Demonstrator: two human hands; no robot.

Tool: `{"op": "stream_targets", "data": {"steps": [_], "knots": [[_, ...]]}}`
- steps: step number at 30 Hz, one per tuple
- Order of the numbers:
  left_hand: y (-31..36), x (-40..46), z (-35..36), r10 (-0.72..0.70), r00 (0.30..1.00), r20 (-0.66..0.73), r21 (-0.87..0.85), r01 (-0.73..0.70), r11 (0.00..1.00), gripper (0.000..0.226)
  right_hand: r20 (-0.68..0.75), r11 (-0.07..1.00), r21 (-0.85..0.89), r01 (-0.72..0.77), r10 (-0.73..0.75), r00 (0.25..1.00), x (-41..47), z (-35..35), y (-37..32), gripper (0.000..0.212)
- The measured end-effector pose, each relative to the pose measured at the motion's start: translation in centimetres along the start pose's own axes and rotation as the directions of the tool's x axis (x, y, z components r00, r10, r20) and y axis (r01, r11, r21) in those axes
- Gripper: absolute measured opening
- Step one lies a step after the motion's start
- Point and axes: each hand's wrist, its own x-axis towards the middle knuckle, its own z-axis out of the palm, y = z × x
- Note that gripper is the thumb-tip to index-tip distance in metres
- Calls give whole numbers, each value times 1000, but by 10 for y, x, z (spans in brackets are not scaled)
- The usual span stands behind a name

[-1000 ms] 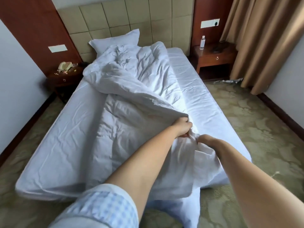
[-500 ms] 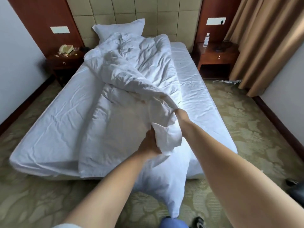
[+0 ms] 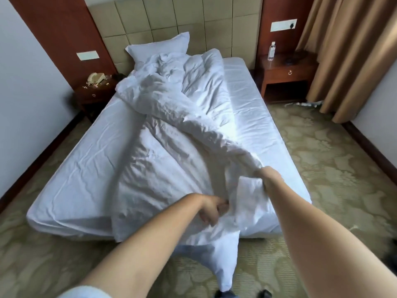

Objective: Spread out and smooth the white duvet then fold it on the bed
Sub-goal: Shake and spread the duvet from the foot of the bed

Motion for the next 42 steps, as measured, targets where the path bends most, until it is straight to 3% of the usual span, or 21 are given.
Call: {"op": "stream_targets", "data": {"steps": [2, 5, 8, 11, 13, 20, 27, 36, 42], "knots": [[-20, 14, 22, -112, 985, 127, 242, 79, 967, 78, 209, 913, -407, -20, 115, 971, 24, 32, 25, 23], [-50, 22, 14, -152, 987, 46, 267, 135, 954, 64, 336, 840, -541, 55, 156, 929, 27, 70, 31, 12], [-75, 20, -3, -218, 975, -47, 191, 223, 956, 59, 378, 851, -496, 172, 34, 925, 17, 87, 15, 15], [-93, 14, -17, -233, 967, -106, 97, 243, 965, 61, 400, 864, -439, 245, -56, 915, 16, 101, -12, 44], [-104, 5, -27, -219, 966, -136, 52, 228, 972, 62, 401, 881, -399, 255, -82, 912, 13, 111, -36, 51], [-177, -25, -69, -219, 931, -291, -47, 215, 975, 58, 375, 863, -357, 359, -219, 901, 1, 150, -134, 56], [-233, -33, -105, -97, 926, -366, -62, 80, 995, 53, 241, 870, -380, 313, -234, 942, -16, 173, -192, 55], [-196, 21, -150, 8, 935, -355, -40, -24, 999, 53, 146, 882, -406, 239, -195, 970, 37, 140, -184, 54], [-169, 59, -180, -103, 924, -369, -141, 54, 989, 53, 278, 844, -409, 348, -248, 928, 96, 120, -206, 56]]}}
